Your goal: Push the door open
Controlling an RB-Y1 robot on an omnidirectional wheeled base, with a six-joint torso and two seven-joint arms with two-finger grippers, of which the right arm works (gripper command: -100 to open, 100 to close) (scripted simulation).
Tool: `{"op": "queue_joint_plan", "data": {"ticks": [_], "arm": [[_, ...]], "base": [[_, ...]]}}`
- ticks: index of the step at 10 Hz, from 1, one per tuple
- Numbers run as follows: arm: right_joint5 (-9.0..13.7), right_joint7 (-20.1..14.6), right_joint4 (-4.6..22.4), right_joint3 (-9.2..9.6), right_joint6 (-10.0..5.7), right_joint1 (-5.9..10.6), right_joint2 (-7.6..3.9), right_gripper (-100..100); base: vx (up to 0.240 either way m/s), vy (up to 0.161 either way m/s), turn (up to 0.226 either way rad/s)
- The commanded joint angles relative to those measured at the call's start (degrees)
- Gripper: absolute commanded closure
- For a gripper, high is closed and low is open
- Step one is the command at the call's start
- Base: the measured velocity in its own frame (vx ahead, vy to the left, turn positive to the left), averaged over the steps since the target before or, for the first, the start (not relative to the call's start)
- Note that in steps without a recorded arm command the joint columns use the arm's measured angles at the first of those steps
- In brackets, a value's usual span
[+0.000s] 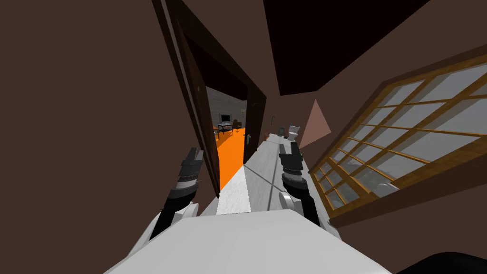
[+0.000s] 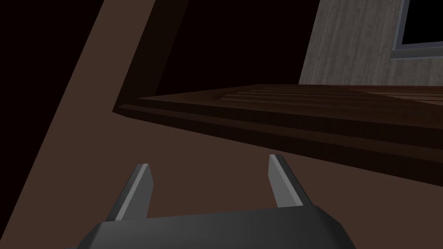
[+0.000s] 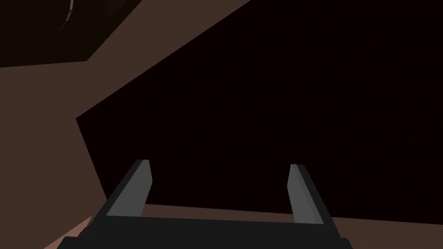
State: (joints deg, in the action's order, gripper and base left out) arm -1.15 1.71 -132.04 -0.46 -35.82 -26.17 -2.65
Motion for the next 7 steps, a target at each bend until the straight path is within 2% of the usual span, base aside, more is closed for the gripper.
{"op": "queue_joint_plan", "data": {"ticks": [1,7], "arm": [[0.57,0.36,1.83,0.26,0.31,1.02,-0.34,-100],[2.46,1.54,7.91,1.15,1.36,4.40,-1.21,-100]], "base": [[0.048,-0.118,0.084],[0.145,-0.141,0.108]]}}
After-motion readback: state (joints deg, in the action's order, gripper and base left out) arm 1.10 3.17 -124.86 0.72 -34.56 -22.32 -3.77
